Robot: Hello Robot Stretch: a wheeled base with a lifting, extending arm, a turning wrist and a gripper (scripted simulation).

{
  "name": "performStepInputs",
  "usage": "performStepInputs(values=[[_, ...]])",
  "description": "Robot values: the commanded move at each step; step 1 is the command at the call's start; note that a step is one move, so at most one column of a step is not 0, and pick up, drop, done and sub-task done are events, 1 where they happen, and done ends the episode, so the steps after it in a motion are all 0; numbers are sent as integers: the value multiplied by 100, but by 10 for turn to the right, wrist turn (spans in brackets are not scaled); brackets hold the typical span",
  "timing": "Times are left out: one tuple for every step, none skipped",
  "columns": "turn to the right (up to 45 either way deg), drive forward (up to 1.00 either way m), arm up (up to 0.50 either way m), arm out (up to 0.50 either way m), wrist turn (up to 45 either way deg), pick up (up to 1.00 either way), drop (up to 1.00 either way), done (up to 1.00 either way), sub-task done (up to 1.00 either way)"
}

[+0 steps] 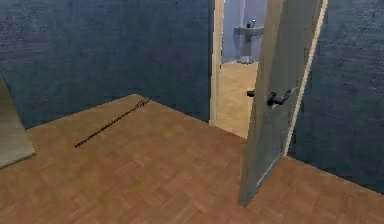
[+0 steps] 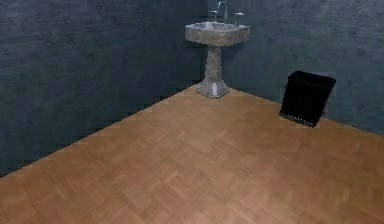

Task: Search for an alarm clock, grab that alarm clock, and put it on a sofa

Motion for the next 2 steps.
performStepInputs(values=[[0,100,0,0,0,0,0,0,0],[-30,0,0,0,0,0,0,0,0]])
